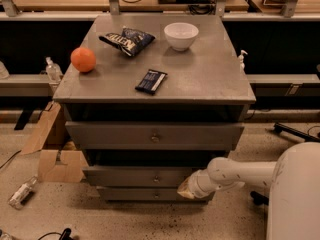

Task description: Close middle drawer

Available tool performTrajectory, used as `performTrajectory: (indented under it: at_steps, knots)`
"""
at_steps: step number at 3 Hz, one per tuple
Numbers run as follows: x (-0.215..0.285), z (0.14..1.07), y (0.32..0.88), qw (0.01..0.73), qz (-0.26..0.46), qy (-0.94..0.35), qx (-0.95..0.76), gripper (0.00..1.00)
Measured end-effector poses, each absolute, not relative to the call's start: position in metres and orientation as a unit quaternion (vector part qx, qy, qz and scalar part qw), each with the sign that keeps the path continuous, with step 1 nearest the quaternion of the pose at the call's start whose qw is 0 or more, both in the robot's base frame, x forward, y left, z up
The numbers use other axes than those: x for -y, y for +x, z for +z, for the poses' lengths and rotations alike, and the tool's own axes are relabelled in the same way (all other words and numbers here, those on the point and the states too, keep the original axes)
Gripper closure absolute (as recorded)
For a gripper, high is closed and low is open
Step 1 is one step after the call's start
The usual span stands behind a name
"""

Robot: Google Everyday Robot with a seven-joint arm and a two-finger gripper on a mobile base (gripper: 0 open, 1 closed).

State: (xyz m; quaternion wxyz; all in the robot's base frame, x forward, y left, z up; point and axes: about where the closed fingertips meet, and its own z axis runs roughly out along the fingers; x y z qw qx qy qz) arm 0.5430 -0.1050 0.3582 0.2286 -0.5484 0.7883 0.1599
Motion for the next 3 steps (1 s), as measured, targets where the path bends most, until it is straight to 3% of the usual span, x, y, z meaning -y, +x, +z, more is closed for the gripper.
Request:
performTrajectory:
  at_steps: [1, 3]
  knots:
    - [0.111, 0.361, 0.567, 0.230, 0.150, -0.547, -0.791, 1.00]
    - [0.097, 0.355, 0.565, 0.225, 0.146, -0.560, -0.784, 1.00]
